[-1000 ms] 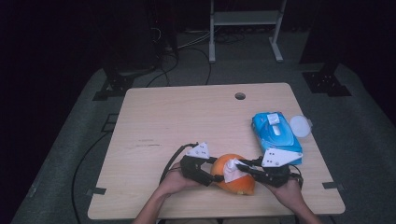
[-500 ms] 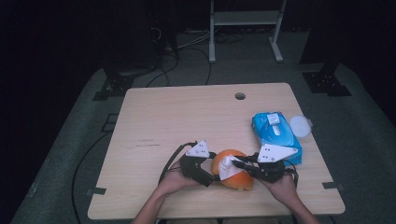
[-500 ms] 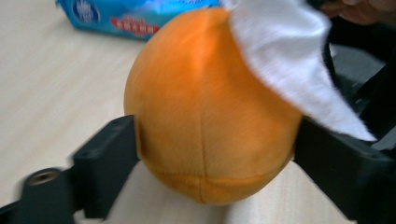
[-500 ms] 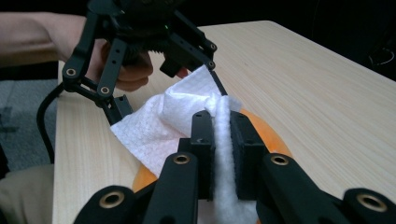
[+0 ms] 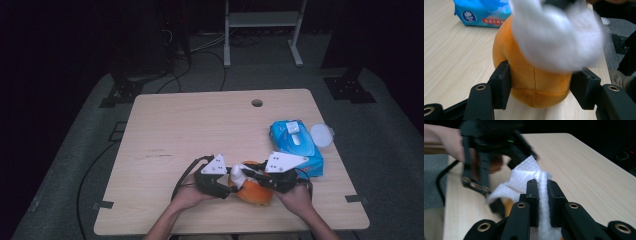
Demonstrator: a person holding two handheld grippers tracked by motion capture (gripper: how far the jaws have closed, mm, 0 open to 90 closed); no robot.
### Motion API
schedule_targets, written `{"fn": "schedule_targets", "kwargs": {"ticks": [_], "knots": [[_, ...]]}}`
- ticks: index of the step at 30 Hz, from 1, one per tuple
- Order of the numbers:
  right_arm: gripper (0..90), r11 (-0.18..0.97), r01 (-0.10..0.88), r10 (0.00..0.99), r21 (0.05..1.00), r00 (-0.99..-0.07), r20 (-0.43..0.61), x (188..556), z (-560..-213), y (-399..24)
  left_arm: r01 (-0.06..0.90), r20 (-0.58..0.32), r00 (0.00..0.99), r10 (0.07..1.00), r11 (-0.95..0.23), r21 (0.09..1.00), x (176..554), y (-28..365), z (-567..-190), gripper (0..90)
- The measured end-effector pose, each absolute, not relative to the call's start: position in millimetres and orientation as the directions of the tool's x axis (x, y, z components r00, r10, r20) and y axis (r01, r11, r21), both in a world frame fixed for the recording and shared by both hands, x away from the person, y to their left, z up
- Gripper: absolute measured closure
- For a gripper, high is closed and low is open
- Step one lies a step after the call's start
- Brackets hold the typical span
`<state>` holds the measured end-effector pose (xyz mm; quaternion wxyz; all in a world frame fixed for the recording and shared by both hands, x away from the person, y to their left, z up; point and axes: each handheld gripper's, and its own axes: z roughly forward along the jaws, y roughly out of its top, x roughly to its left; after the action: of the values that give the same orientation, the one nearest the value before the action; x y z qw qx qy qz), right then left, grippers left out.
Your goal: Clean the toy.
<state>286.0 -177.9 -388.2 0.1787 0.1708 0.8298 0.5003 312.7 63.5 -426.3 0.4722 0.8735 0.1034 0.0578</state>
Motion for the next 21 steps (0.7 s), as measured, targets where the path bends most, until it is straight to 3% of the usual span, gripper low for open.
{"fn": "schedule_targets", "kwargs": {"ticks": [3, 6, 8, 10, 13, 21], "knots": [[80.5, 0.430, 0.132, 0.499, 0.893, -0.859, -0.113, 288, -392, -197, 0.143, -0.017, 0.971, 0.238, -0.521, 0.842, 315, 64, -427, 35.0], [80.5, 0.417, 0.163, 0.525, 0.894, -0.846, -0.091, 283, -397, -213, 0.220, -0.113, 0.964, 0.241, -0.484, 0.847, 319, 60, -429, 19.3], [80.5, 0.406, 0.169, 0.532, 0.898, -0.843, -0.082, 278, -399, -220, 0.217, -0.117, 0.966, 0.231, -0.478, 0.851, 318, 58, -429, 22.0], [80.5, 0.412, 0.161, 0.533, 0.897, -0.841, -0.093, 272, -397, -222, 0.177, -0.072, 0.970, 0.230, -0.478, 0.860, 314, 55, -427, 32.1], [80.4, 0.430, 0.139, 0.525, 0.892, -0.842, -0.122, 264, -393, -218, 0.158, -0.043, 0.970, 0.240, -0.485, 0.860, 311, 51, -424, 38.5], [80.4, 0.437, 0.089, 0.427, 0.895, -0.896, -0.119, 265, -387, -176, 0.080, 0.049, 0.973, 0.226, -0.528, 0.846, 302, 47, -421, 40.6]]}}
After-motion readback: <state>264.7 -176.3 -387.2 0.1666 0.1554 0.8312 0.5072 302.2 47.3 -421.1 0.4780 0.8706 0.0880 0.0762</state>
